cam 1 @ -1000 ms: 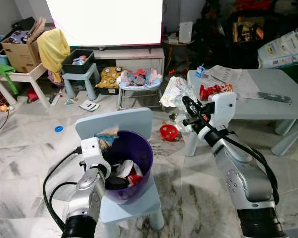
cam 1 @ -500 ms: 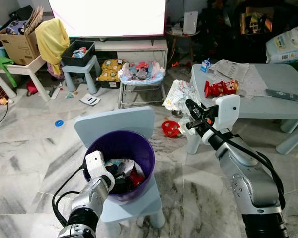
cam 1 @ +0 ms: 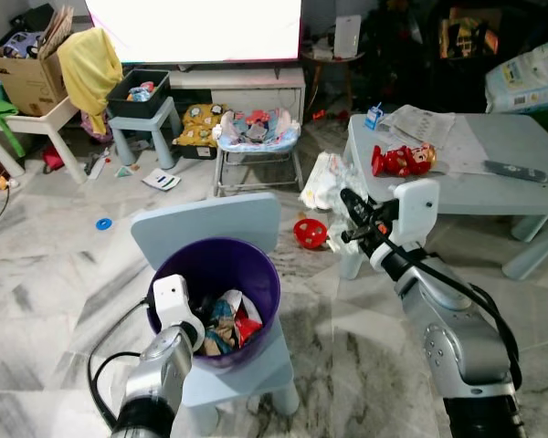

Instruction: Picking trash to rubbish bin

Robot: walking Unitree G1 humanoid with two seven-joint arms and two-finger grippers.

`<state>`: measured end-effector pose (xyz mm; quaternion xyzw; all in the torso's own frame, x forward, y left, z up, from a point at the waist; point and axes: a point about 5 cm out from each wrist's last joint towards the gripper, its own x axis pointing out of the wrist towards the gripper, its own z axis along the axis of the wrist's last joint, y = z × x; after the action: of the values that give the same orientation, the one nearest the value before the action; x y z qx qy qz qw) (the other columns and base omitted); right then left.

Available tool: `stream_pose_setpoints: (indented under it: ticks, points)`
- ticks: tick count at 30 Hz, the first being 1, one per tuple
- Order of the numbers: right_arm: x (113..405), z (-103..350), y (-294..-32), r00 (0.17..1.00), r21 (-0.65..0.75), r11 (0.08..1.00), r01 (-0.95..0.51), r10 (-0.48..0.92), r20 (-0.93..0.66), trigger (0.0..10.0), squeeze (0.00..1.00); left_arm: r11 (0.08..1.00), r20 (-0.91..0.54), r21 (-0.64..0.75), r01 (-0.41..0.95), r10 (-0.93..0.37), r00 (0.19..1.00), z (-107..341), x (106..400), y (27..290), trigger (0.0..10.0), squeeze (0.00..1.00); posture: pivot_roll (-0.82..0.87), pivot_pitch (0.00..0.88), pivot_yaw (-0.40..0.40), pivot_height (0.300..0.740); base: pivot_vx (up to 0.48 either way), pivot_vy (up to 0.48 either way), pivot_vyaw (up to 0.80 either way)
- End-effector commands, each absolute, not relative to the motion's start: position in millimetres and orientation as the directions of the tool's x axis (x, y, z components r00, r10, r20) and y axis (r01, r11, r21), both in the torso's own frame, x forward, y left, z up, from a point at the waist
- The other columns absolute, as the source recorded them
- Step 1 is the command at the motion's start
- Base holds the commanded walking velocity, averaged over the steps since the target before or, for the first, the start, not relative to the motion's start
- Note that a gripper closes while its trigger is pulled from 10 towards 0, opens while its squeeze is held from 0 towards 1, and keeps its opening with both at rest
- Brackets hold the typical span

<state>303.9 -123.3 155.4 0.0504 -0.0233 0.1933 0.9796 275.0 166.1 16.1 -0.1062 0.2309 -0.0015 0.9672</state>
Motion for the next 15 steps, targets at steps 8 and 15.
stream_pose_setpoints:
  ticks: [8,15]
  points:
    - [319,127,-108,0.909,0.085,0.906,-0.415,0.416,0.002,10.0,0.00,0.996,-0.288,0.056,0.063,-0.044,0.957,48,231,178,10.0,1.00,0.10,0.100,-0.027,0.740,0.000,0.000,0.67]
    - [324,118,-104,0.901,0.068,0.899,-0.432,0.434,-0.021,10.0,0.00,0.996,-0.326,0.062,0.058,-0.035,0.945,45,216,182,10.0,0.92,0.12,0.098,-0.029,0.740,0.000,0.000,0.80]
